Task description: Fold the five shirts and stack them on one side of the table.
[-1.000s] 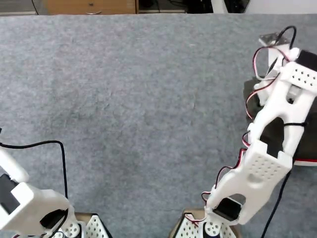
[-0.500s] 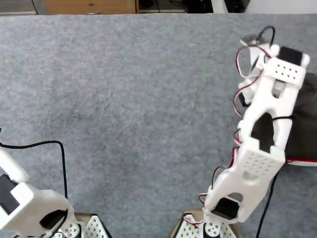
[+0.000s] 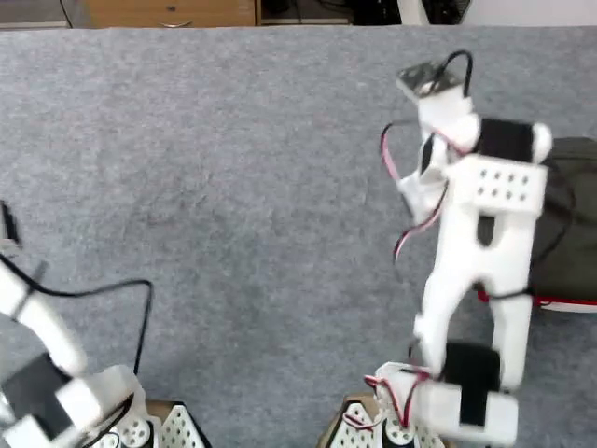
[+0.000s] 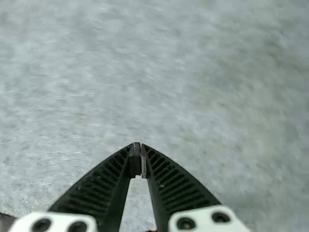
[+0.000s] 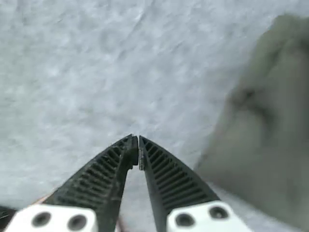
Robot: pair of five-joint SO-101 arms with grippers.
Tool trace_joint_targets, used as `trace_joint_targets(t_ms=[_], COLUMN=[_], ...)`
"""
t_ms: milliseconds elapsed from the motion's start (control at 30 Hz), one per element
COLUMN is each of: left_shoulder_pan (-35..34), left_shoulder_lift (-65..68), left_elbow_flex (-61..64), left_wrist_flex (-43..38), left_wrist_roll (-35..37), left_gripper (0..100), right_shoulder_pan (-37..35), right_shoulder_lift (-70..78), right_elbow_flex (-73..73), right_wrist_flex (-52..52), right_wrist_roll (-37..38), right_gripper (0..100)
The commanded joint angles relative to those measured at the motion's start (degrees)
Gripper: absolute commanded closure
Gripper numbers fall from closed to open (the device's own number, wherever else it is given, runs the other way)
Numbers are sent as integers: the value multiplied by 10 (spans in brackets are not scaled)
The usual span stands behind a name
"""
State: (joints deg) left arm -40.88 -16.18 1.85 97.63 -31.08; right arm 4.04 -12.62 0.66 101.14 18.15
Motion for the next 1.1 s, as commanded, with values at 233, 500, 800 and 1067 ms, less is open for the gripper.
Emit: trace_joint_targets(t_ms=[233,500,800,1067], left_shoulder_pan=[189,305,367,368], left_shoulder_lift=[-334,-492,-612,-727], left_elbow_flex=[440,658,769,844], left_wrist_flex=[-253,-356,-432,-433], left_wrist_roll=[91,134,262,264], left_gripper=[982,982,982,982], right_shoulder_pan=[-66,-65,-73,-71], right_shoulder_lift=[-191,-349,-579,-678], right_elbow_flex=[262,514,693,788], right_wrist_flex=[-134,-334,-420,-419], right_wrist_roll=[-168,-168,-247,-247], right_gripper=[997,997,997,997])
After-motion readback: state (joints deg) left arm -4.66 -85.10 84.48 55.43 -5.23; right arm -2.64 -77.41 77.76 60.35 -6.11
